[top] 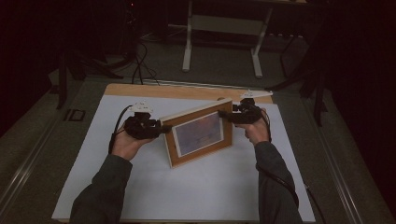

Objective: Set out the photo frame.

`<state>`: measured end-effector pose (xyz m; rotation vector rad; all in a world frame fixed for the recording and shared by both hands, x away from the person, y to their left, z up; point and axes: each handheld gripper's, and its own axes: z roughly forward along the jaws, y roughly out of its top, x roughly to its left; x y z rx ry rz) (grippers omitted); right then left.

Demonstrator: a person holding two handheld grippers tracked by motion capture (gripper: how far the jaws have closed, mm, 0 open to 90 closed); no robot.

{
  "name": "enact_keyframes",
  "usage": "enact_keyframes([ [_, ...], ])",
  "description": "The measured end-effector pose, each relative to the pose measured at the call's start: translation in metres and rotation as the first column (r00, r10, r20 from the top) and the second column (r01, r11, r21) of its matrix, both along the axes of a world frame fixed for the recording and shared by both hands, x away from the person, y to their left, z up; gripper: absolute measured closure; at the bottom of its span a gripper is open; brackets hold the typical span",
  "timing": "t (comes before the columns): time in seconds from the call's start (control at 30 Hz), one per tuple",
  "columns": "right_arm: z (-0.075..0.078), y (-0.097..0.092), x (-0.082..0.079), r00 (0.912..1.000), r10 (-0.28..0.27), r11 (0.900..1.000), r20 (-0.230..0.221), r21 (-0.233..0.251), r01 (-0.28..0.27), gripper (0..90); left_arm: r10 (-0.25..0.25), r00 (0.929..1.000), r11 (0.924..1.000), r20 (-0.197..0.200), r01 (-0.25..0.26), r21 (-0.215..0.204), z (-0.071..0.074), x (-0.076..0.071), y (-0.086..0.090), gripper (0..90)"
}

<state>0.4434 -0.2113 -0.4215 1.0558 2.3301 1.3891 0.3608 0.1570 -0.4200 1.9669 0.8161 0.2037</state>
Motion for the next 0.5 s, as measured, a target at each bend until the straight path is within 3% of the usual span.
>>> enact_keyframes([
  [0.33,0.0012,-0.0058,-0.0024,0.9999,-0.009,0.9999,-0.013,0.004,0.009,45.4,0.003,0.9999,0.9997,-0.016,-0.003,-0.025,-0.0006,0.006,0.0009,68.9],
  [0.5,0.0006,-0.0099,-0.0054,0.9997,-0.022,0.9997,-0.011,0.009,0.022,48.2,0.034,0.9993,0.9987,-0.014,-0.035,-0.039,-0.0015,0.0095,-0.0011,68.1],
])
